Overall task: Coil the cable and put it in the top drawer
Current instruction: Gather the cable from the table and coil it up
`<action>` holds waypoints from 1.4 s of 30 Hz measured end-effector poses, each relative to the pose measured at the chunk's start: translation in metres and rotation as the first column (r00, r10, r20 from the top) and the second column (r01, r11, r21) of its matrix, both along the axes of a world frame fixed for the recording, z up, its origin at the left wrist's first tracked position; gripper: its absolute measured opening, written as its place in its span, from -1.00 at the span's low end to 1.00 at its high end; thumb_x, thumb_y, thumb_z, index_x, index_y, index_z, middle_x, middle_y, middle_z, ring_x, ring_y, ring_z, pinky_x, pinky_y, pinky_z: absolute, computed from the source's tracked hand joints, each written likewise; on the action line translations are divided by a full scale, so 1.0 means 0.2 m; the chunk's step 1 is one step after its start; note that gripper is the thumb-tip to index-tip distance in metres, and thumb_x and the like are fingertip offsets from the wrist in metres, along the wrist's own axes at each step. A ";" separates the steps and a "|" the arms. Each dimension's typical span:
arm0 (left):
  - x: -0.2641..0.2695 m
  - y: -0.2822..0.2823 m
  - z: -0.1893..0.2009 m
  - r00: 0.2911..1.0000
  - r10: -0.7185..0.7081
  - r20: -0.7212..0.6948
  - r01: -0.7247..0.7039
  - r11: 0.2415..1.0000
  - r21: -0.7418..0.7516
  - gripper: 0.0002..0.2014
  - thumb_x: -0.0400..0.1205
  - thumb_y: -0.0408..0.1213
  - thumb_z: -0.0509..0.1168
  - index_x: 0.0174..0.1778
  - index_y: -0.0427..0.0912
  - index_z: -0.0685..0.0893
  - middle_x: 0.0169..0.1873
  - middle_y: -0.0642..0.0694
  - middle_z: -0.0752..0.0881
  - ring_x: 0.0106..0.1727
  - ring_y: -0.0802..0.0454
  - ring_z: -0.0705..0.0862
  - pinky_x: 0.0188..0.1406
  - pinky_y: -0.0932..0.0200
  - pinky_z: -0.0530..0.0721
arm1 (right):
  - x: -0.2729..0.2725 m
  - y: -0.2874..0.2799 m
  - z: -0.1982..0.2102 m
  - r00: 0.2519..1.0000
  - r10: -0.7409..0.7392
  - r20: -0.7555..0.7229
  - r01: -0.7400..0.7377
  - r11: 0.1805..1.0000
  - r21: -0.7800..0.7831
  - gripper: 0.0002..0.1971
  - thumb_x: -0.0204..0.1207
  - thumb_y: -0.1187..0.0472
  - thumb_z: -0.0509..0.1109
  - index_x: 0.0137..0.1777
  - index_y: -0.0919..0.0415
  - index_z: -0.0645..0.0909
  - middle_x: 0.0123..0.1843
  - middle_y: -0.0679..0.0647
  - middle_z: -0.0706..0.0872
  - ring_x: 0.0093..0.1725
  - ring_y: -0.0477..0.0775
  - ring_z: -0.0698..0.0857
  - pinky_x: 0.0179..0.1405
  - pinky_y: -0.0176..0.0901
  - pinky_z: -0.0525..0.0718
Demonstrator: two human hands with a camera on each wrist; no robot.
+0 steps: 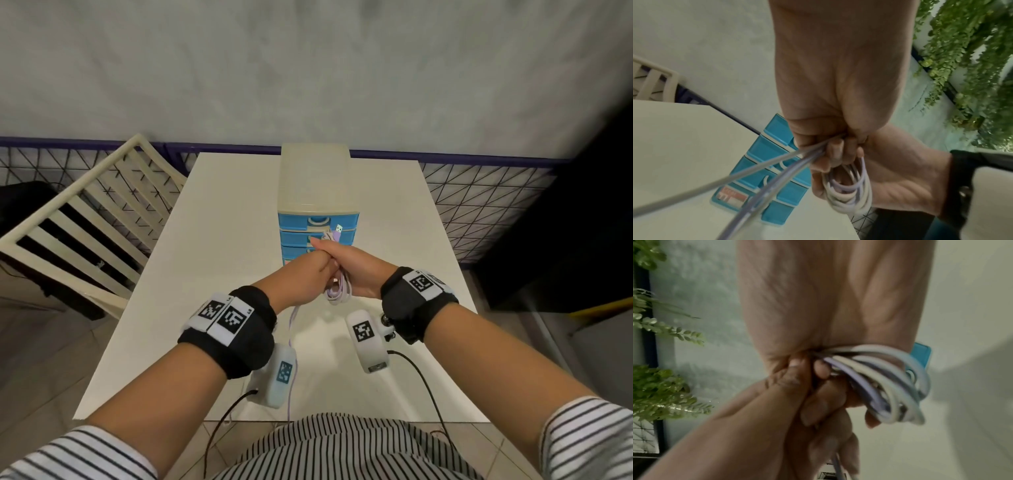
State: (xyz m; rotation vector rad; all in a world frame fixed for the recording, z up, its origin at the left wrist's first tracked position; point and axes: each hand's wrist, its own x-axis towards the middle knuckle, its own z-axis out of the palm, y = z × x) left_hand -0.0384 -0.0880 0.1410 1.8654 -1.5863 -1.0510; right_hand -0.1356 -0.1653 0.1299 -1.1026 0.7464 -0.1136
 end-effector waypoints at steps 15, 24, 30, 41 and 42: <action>-0.04 0.03 0.00 0.949 -0.133 -0.285 0.167 0.981 0.096 -0.65 0.76 -0.17 -0.04 -0.21 -0.22 0.54 -0.45 -0.06 0.51 -0.40 0.01 0.53 -0.23 0.15 0.56 | 0.01 -0.12 0.06 0.919 -0.288 0.270 0.292 0.956 0.026 -0.63 0.64 -0.15 0.14 -0.13 0.17 0.45 -0.42 0.00 0.39 -0.50 -0.07 0.52 -0.41 -0.15 0.67; 0.14 0.10 -0.10 0.966 -0.093 -0.239 0.130 0.982 0.140 -0.61 0.70 0.00 0.08 -0.41 -0.06 0.53 -0.48 0.03 0.40 -0.44 0.10 0.35 -0.39 0.30 0.40 | -0.08 -0.21 0.13 0.899 -0.364 0.245 0.347 0.931 0.110 -0.70 0.68 -0.01 0.19 -0.22 0.15 0.48 -0.59 -0.10 0.30 -0.69 -0.20 0.30 -0.75 -0.40 0.36; 0.19 0.05 -0.04 1.000 0.001 -0.028 -0.006 0.986 -0.168 -0.85 0.59 -0.21 0.34 -0.25 -0.14 0.75 -0.38 0.06 0.67 -0.38 0.28 0.52 -0.32 0.36 0.46 | -0.09 -0.16 0.09 0.998 0.014 -0.056 -0.029 0.961 -0.276 -0.75 0.66 0.09 0.26 -0.18 0.21 0.61 -0.51 -0.03 0.50 -0.56 -0.10 0.50 -0.55 -0.25 0.58; 0.14 0.02 0.05 0.994 0.112 0.002 -0.105 0.945 -0.309 -0.53 0.39 -0.25 0.53 -0.13 -0.03 0.29 -0.31 -0.32 0.72 -0.29 -0.26 0.64 -0.22 -0.20 0.62 | -0.09 -0.06 0.09 0.967 0.252 -0.043 -0.252 0.968 -0.005 -0.67 0.70 0.00 0.12 0.12 0.23 0.59 -0.04 0.29 0.79 -0.12 0.14 0.84 -0.11 0.00 0.81; 0.14 0.02 0.06 0.995 0.101 -0.002 -0.097 0.947 -0.308 -0.52 0.40 -0.27 0.52 -0.10 -0.01 0.27 -0.32 -0.30 0.72 -0.32 -0.23 0.65 -0.22 -0.17 0.63 | -0.09 -0.06 0.09 0.963 0.267 -0.044 -0.267 0.964 -0.004 -0.66 0.69 -0.02 0.12 0.09 0.23 0.58 -0.07 0.28 0.80 -0.18 0.11 0.84 -0.16 -0.04 0.82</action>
